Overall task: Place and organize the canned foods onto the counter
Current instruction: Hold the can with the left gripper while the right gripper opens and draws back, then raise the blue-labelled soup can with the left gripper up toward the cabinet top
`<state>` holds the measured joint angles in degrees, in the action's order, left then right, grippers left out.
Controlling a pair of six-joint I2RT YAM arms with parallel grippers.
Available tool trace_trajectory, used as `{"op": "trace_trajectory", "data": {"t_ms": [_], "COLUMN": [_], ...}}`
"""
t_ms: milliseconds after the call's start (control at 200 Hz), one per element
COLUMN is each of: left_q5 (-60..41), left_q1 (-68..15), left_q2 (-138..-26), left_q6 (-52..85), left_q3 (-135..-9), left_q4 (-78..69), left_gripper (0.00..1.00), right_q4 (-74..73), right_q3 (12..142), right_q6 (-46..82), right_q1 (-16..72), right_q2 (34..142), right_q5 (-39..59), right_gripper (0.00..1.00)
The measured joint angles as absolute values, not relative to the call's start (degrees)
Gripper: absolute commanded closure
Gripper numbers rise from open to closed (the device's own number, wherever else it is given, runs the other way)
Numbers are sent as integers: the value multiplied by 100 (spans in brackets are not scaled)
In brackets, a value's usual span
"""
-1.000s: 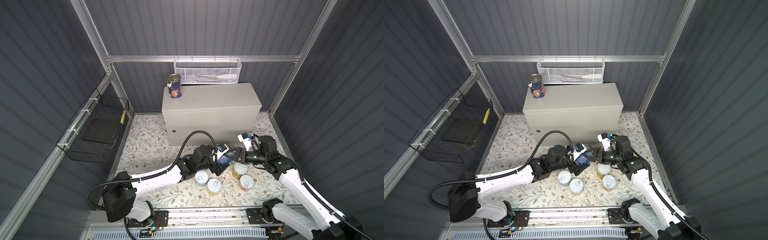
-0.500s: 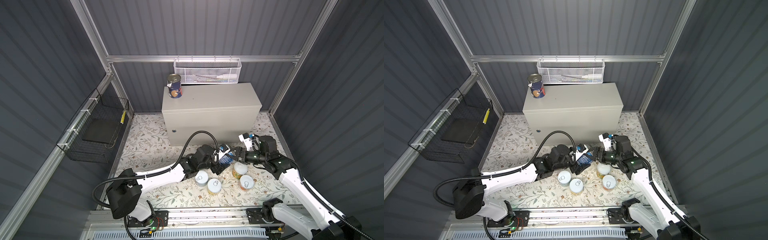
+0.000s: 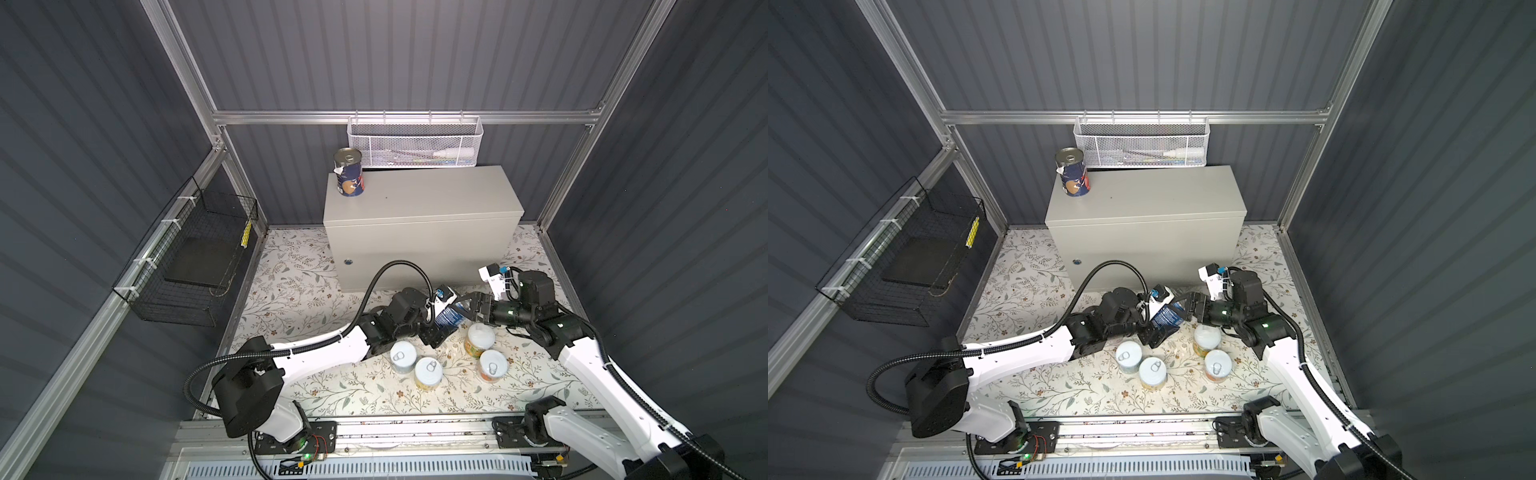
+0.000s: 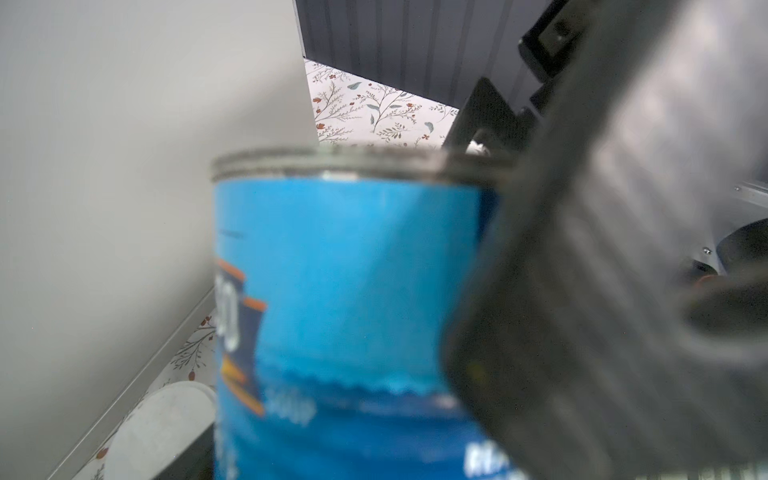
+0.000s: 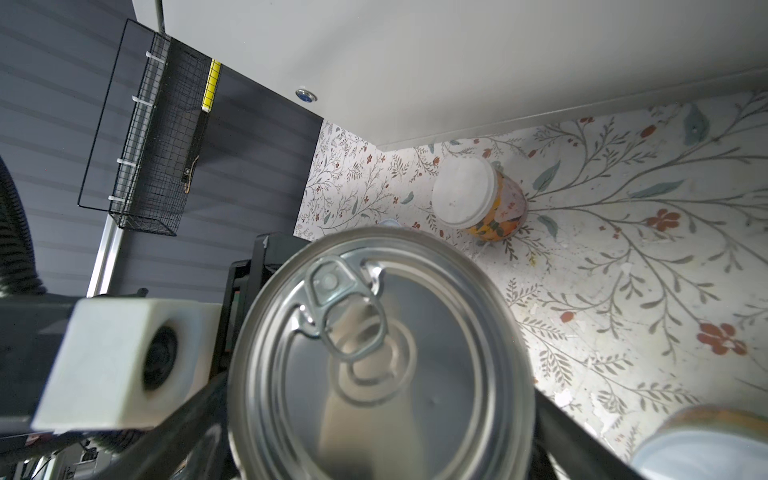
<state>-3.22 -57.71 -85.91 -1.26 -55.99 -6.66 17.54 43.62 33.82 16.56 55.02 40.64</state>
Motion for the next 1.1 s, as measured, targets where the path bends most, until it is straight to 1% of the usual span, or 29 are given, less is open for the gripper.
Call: {"op": "trace_trajectory", "data": {"t_ms": [270, 415, 615, 785, 951, 1101], "left_q5": [-220, 27, 620, 1160, 1621, 1850], "left_q1": [-5765, -5765, -5765, -5765, -5765, -5765], "left_q2": [-8447, -8239, -7819, -7494, -7236, -7059], "left_q6": [-36, 134, 495, 694, 714, 720], "left_q3": [-5575, -5430, -5037, -4991, -4991, -4993], "left_q4": [-412, -340, -344, -252, -163, -80], "left_gripper": [39, 39, 39, 40, 42, 41], "right_q4": [1828, 2014, 2298, 2471, 2397, 2231], "right_q3": [4403, 4735, 4794, 4753, 4609, 4440], "right_q6": [3133, 2799, 2561, 2453, 2342, 2333], "right_q1": [1603, 1573, 1481, 1476, 1476, 1476], "right_q2": [5559, 5745, 5697, 5474, 5371, 5369], "right_q5": [3813, 3715, 2700, 1920, 1629, 1549], "right_gripper": [1, 1, 1, 1, 1, 1]}}
